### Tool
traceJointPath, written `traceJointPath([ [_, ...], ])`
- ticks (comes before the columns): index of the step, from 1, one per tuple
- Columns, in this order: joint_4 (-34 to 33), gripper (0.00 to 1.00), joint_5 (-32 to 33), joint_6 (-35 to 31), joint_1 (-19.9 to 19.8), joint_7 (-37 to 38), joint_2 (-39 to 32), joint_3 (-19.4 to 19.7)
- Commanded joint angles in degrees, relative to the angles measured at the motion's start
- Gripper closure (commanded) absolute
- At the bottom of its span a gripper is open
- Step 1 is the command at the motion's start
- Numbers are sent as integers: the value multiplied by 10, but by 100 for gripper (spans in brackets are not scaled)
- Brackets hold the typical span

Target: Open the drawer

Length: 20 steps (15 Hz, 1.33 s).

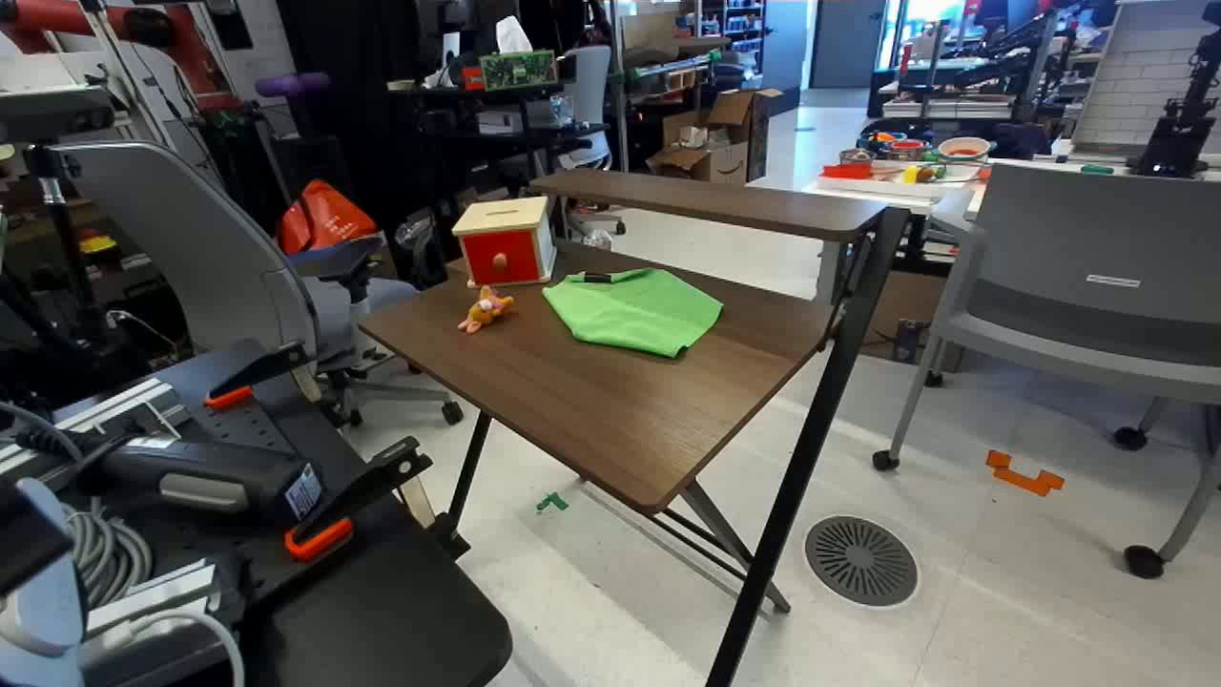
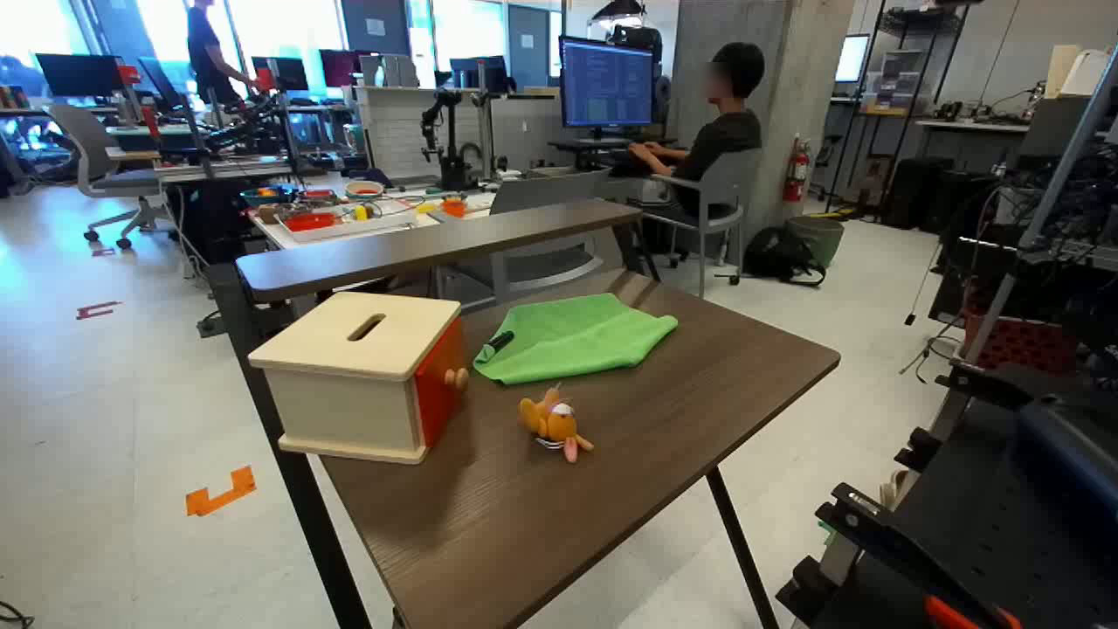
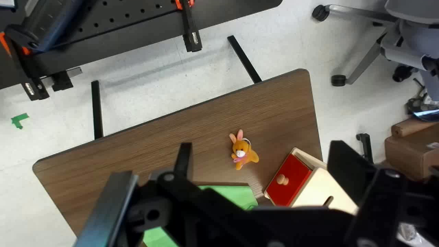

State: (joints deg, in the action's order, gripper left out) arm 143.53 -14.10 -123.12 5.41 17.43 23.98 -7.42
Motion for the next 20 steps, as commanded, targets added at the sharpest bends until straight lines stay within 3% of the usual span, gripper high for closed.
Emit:
traceJointPath([
  [1, -1, 0, 0, 1, -1, 0, 0, -1],
  [3, -1, 0, 0, 1, -1, 0, 0, -1],
  [5, 2, 0, 12, -4, -2, -46, -8, 10],
  [9, -49, 0, 72, -23, -8, -162, -100, 24],
  [15, -155, 0, 168, -156, 0, -263, -281, 16],
  [18, -196, 0, 182, -232, 8, -318, -363, 5],
  [19, -201, 0, 162, -249, 6, -355, -381, -5],
  [20, -171, 0, 169, -222, 3, -309, -340, 3],
])
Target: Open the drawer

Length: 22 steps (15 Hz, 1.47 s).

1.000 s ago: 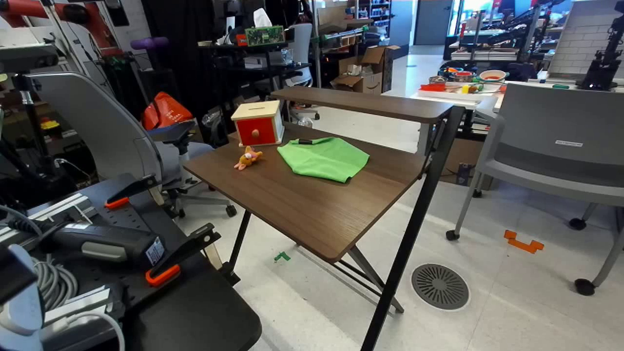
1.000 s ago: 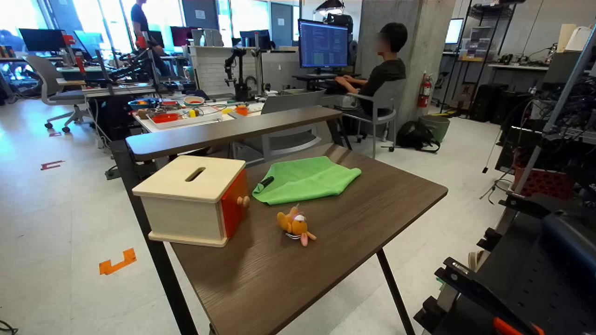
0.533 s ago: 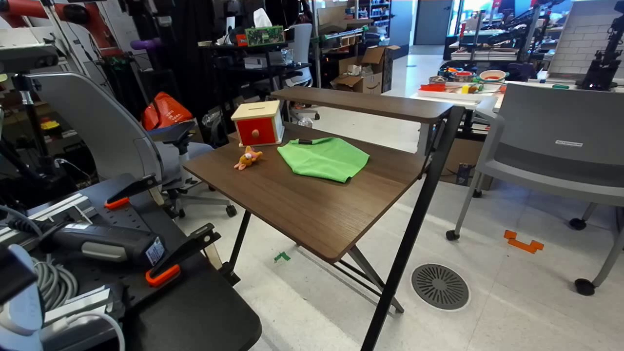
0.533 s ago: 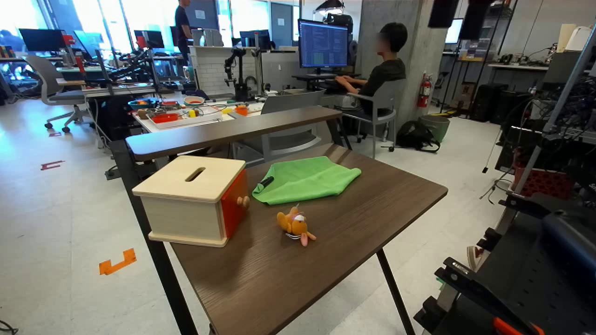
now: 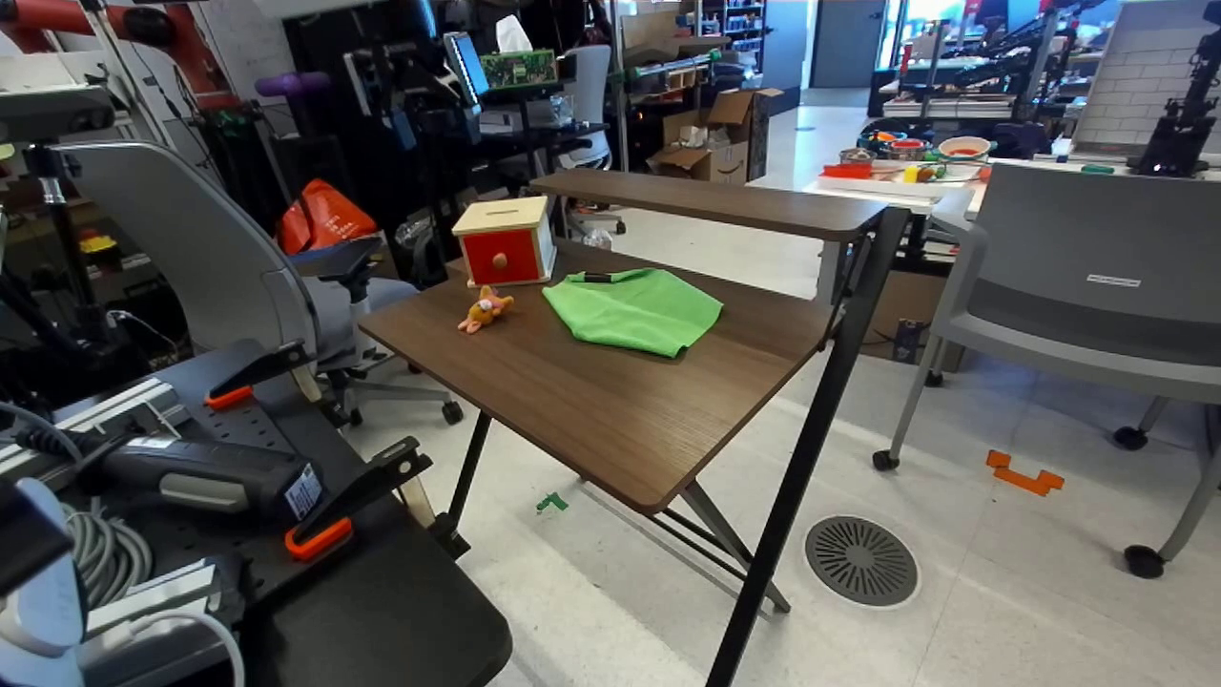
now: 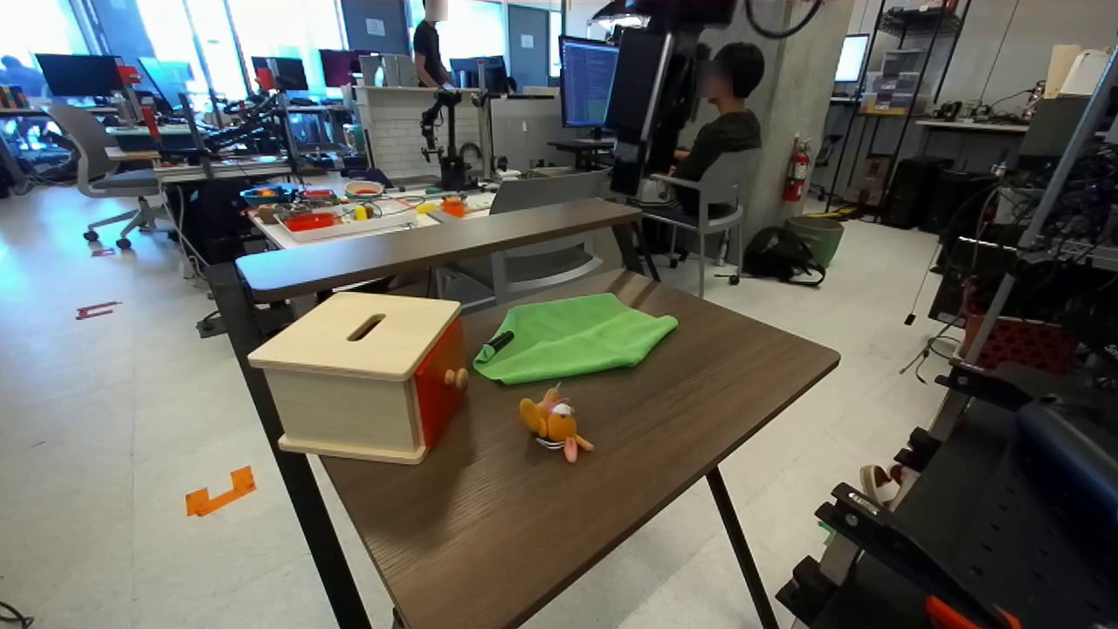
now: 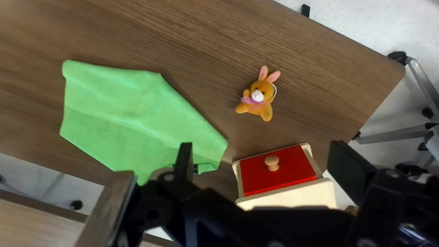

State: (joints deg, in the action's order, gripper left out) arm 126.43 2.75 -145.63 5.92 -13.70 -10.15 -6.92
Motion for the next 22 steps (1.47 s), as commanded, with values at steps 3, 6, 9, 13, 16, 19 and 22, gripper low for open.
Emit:
traceJointPath([
  [3, -8, 0, 1, -4, -2, -1, -21, -5],
  [6, -8, 0, 0, -3, -3, -1, -13, -3],
  [9, -20, 0, 14, -35, 4, -1, -61, -4],
  [13, -51, 0, 7, -83, 2, -20, -151, -15],
  [16, -93, 0, 18, -114, 4, -24, -228, -16],
  [19, -156, 0, 22, -109, 2, -46, -303, -27],
  [22, -221, 0, 26, -97, 6, -61, -359, -38],
])
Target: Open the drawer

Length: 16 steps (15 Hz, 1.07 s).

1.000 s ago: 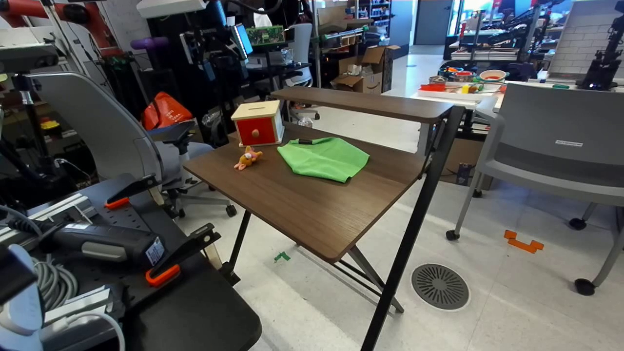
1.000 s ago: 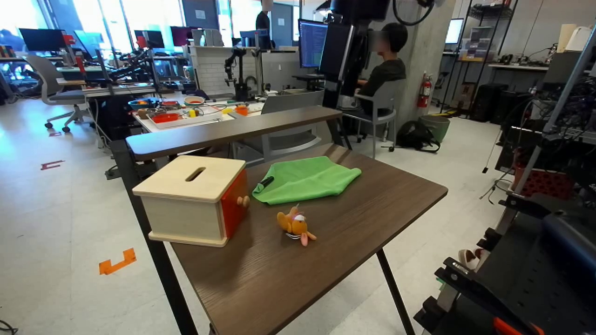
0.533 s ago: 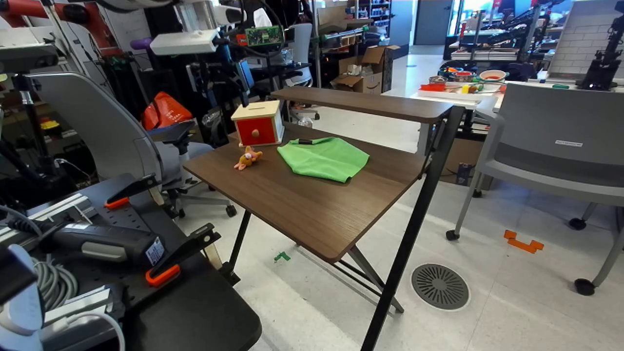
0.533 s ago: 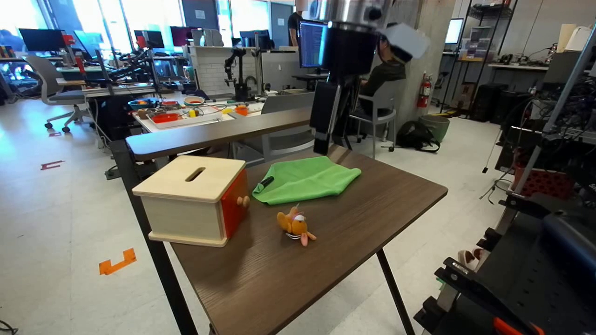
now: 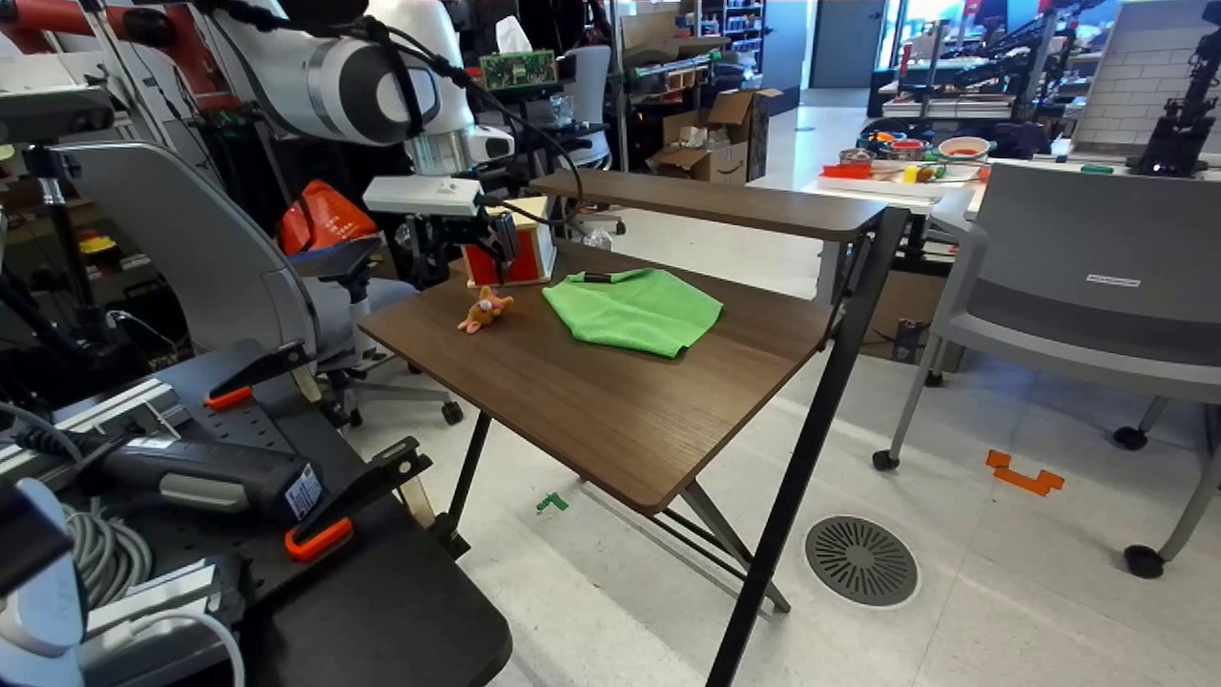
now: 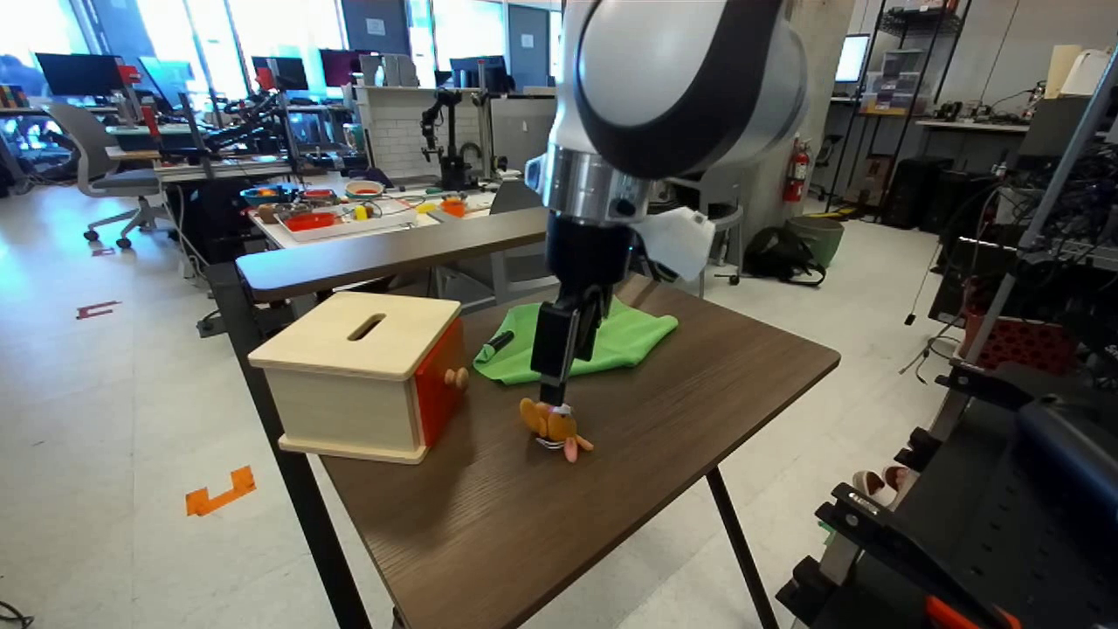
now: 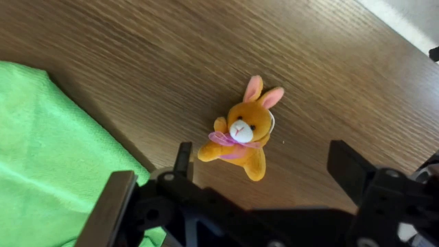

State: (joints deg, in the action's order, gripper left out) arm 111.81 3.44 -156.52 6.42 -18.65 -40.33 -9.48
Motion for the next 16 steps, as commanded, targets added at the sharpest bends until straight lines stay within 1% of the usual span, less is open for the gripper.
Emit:
traceJointPath([
  [1, -95, 0, 21, 16, 3, -15, -72, -16],
  [5, -171, 0, 36, 34, 10, -32, -116, -25],
  [9, -235, 0, 42, 58, 19, -53, -146, -33],
  [12, -272, 0, 43, 79, 22, -69, -166, -39],
  [16, -303, 0, 41, 98, 23, -87, -186, -43],
])
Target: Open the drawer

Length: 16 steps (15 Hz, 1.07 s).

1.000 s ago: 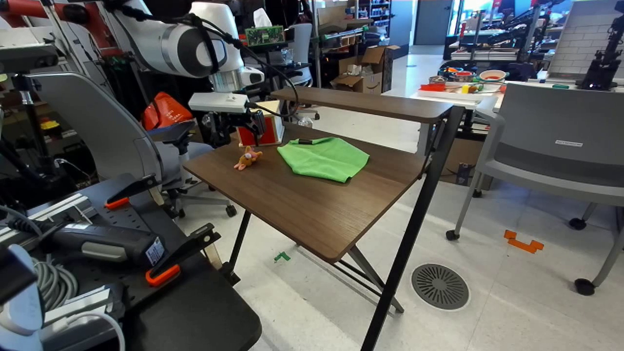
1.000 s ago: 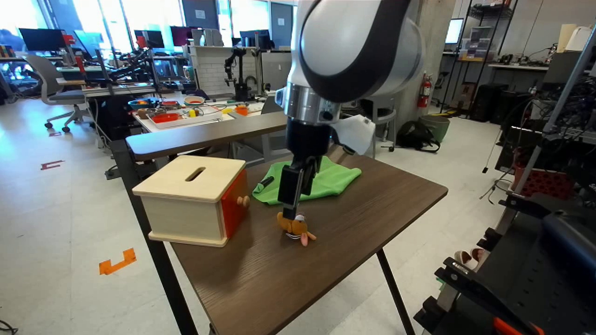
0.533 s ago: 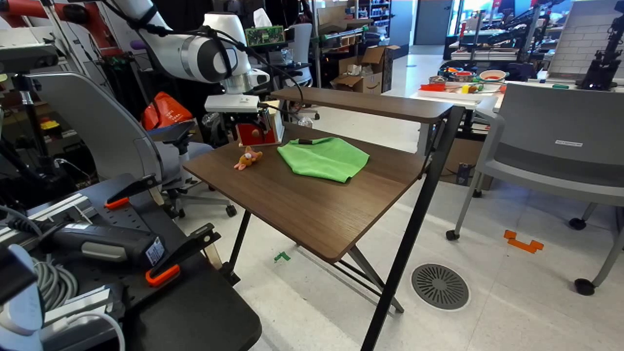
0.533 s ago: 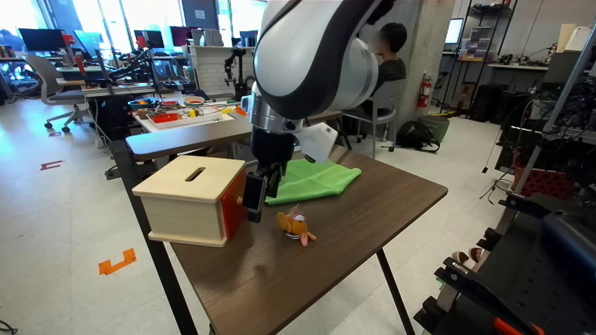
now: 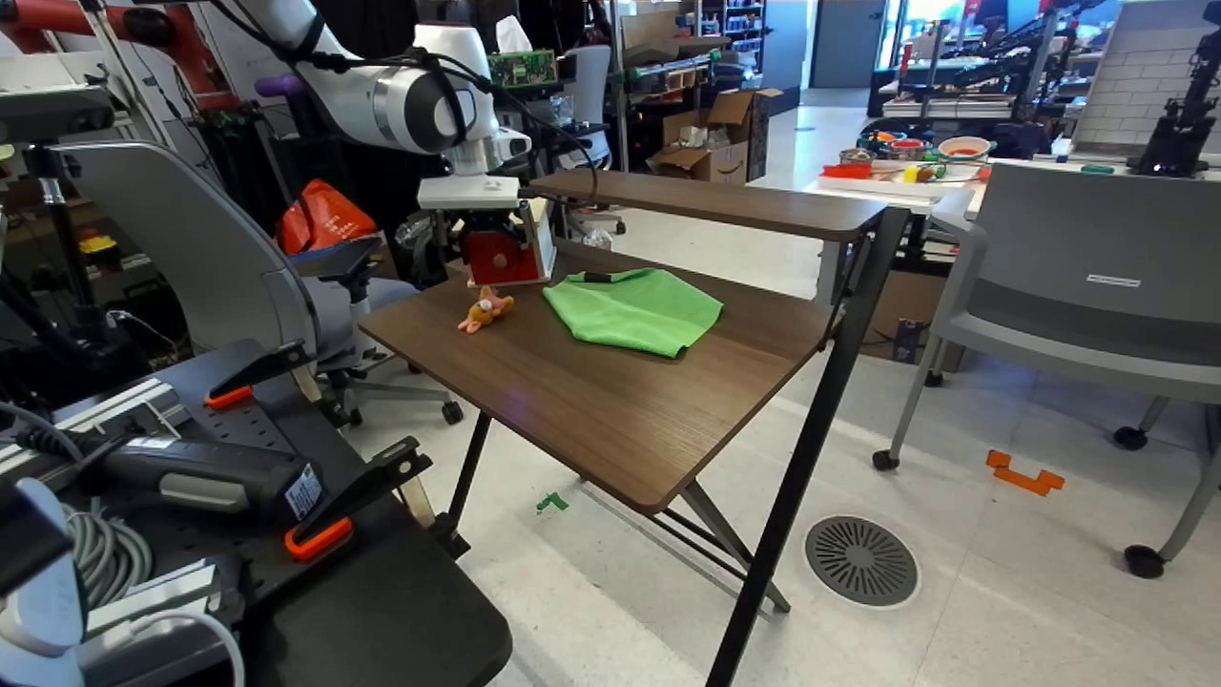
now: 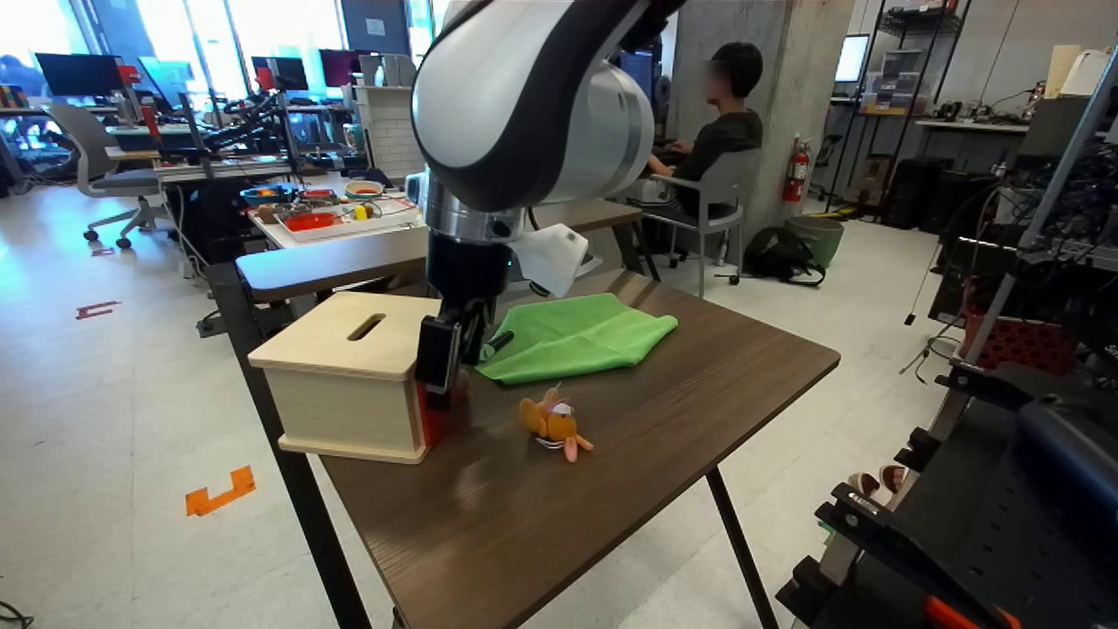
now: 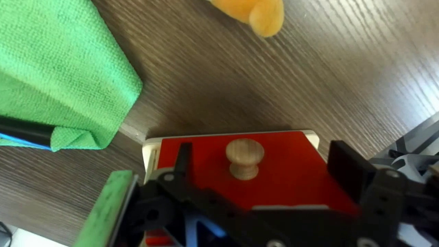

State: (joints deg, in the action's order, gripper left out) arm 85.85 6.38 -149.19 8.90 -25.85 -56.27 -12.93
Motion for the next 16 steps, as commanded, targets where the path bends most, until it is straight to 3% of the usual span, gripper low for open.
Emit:
traceJointPath([
  [1, -49, 0, 11, 26, -2, -17, -30, -8],
  [2, -54, 0, 11, 28, -2, -20, -33, -9],
  [3, -56, 25, 10, 28, -3, -23, -36, -9],
  [5, -60, 34, 9, 26, -4, -23, -38, -9],
  [13, -44, 97, 6, 16, -13, -23, -28, -11],
  [16, -30, 93, 10, 16, -13, -22, -18, -6],
])
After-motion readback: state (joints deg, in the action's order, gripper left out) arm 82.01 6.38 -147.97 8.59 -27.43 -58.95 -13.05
